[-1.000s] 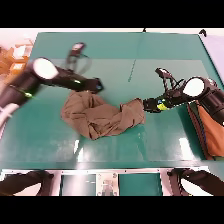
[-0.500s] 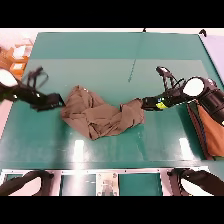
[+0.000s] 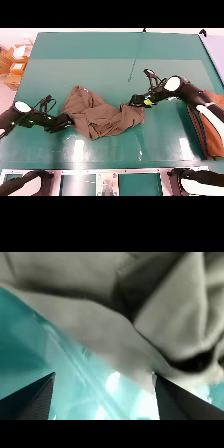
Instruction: Fold the shirts.
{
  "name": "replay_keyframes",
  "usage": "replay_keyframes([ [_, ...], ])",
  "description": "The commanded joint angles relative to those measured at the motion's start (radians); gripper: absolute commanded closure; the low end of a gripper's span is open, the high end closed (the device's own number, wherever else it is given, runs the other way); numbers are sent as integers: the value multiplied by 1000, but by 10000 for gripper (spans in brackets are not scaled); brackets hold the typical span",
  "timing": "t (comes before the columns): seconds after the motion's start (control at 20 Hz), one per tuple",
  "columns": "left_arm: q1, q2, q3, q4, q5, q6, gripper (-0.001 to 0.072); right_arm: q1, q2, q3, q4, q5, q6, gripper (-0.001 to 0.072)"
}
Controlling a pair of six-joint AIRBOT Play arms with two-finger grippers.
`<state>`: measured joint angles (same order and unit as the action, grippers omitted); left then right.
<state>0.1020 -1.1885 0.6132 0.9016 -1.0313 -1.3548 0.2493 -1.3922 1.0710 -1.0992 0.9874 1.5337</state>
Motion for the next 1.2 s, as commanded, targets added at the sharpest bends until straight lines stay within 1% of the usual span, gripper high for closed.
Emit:
replay_keyframes([
  [0.0, 0, -3, -31, -134, 132, 45, 11, 4, -130, 89, 64, 47, -28, 168],
  [0.05, -5, -3, -31, -157, 130, 56, 11, 11, -156, 111, 82, 86, -28, 167],
  [0.15, -48, -8, -32, -142, 131, 55, 13, 31, -186, 128, 83, 130, -29, 168],
  [0.2, -75, -17, -32, -140, 130, 55, 155, 41, -188, 128, 84, 126, -29, 167],
  [0.3, -128, -32, -32, -139, 142, 69, 630, 53, -190, 132, 87, 120, -29, 176],
  [0.35, -141, -32, -29, -143, 150, 93, 683, 56, -192, 135, 90, 123, -29, 291],
  [0.4, -145, -32, -19, -143, 149, 97, 683, 56, -196, 135, 95, 125, -36, 449],
  [0.45, -145, -23, -8, -142, 148, 97, 684, 56, -198, 135, 103, 125, -53, 556],
  [0.5, -143, -12, 9, -139, 140, 98, 684, 54, -198, 136, 106, 125, -54, 695],
  [0.6, -144, 20, 61, -114, 109, 99, 683, 52, -198, 144, 105, 130, -55, 698],
  [0.7, -144, 63, 107, -40, 80, 79, 684, 45, -186, 166, 105, 133, -69, 699],
  [0.75, -144, 86, 125, 17, 73, 45, 684, 39, -180, 186, 105, 132, -68, 698],
  [0.8, -144, 97, 130, 51, 69, 22, 683, 35, -179, 210, 105, 132, -69, 663],
  [0.85, -144, 99, 130, 66, 62, 20, 684, 34, -180, 227, 104, 123, -69, 390],
  [0.9, -144, 97, 130, 68, 49, 20, 684, 34, -182, 234, 105, 108, -70, 149],
  [1.0, -144, 96, 130, 68, 47, 21, 684, 45, -208, 234, 99, 103, -73, 139],
  [1.15, -144, 96, 130, 68, 44, 21, 684, 57, -267, 233, 86, 138, -72, 139],
])
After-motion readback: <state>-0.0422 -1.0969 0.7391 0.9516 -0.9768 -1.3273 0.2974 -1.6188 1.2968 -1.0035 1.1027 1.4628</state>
